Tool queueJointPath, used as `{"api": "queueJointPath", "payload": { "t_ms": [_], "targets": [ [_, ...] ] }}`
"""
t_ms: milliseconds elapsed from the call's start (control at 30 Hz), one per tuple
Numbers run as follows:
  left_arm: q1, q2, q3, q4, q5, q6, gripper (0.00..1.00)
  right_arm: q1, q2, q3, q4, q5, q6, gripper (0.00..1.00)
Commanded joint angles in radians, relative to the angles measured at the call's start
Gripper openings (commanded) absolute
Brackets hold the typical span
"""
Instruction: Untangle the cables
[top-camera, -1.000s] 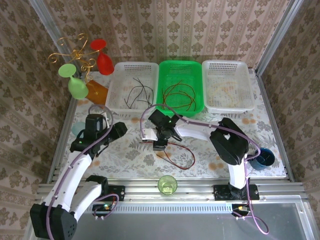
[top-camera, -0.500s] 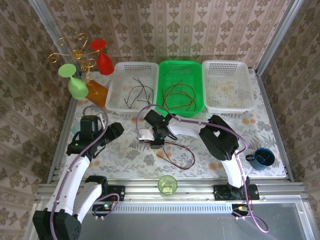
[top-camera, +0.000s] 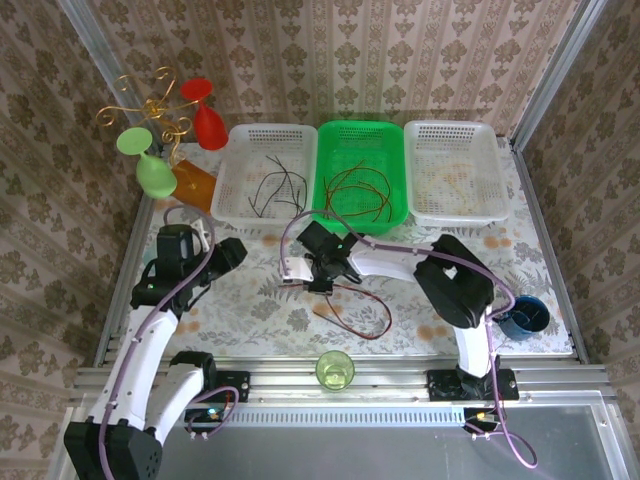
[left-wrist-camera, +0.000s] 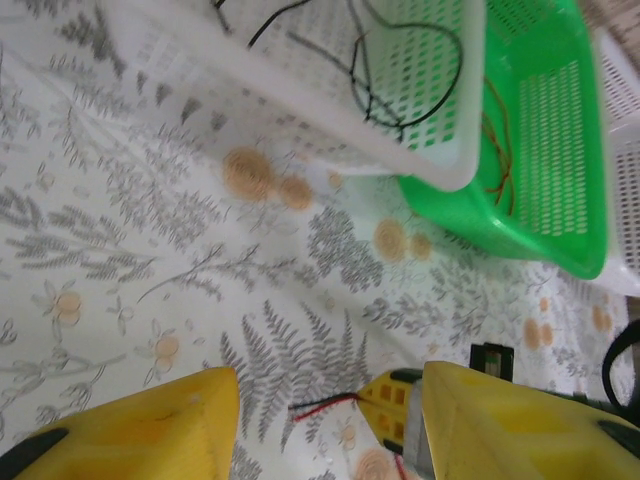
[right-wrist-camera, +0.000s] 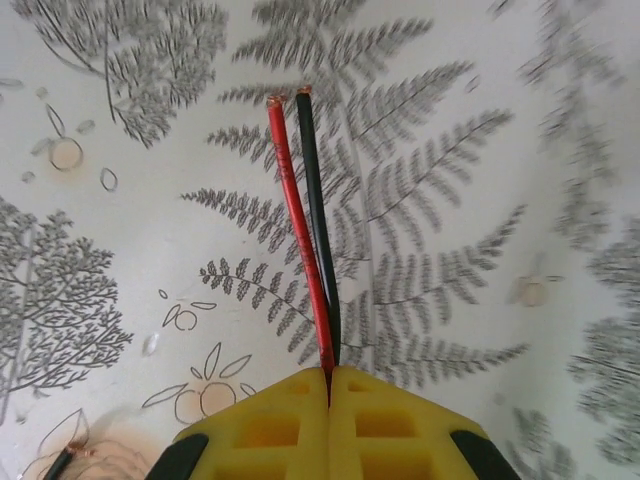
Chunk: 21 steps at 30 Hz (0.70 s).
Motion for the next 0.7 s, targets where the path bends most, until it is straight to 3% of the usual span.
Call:
{"api": "queueJointPath", "payload": {
  "t_ms": [0,200,500,667],
  "targets": [
    [-0.030,-0.015,0.053,0.098,0.018,0.013,0.52,-0.019,-0.122,-0.014,0.095,0.024,0.009,0.00],
    [-0.114,0.063,0.119,0.302,0.020,-0.031,0.52,-0.067,-0.228,-0.022,0.165,0.029,0.119,0.00],
    [-0.243,0.239,0.279,0.400,0.027,-0.044,0.54,-0.114,-0.367,-0.089,0.248,0.140,0.220,0.00],
    [-0.279,0.294,0.308,0.523,0.076,-0.060,0.55,-0.186,-0.444,-0.145,0.325,0.131,0.399,0.00]
  ]
}}
